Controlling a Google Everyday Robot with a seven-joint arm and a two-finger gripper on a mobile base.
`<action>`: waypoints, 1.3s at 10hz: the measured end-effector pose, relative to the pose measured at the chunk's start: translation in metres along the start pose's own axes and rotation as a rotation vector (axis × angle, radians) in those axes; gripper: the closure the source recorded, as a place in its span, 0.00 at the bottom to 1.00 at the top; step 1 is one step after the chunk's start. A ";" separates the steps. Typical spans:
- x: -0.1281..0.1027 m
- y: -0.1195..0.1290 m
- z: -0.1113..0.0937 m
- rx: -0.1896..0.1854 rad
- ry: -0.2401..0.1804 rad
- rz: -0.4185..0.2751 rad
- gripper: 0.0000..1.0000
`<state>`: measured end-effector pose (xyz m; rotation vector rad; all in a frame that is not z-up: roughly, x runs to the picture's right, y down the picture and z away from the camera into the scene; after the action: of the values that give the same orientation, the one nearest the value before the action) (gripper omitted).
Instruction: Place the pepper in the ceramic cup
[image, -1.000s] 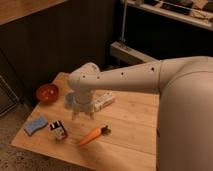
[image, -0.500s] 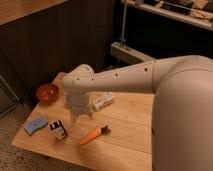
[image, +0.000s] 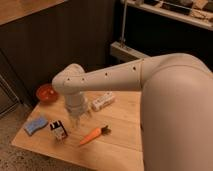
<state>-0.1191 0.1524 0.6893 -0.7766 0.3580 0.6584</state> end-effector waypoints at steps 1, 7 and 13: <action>0.000 0.000 0.000 0.001 0.000 -0.005 0.35; 0.041 -0.028 -0.032 -0.020 -0.099 -0.169 0.35; 0.048 -0.019 -0.027 -0.032 -0.055 -0.237 0.35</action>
<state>-0.0723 0.1418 0.6567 -0.8149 0.2012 0.4623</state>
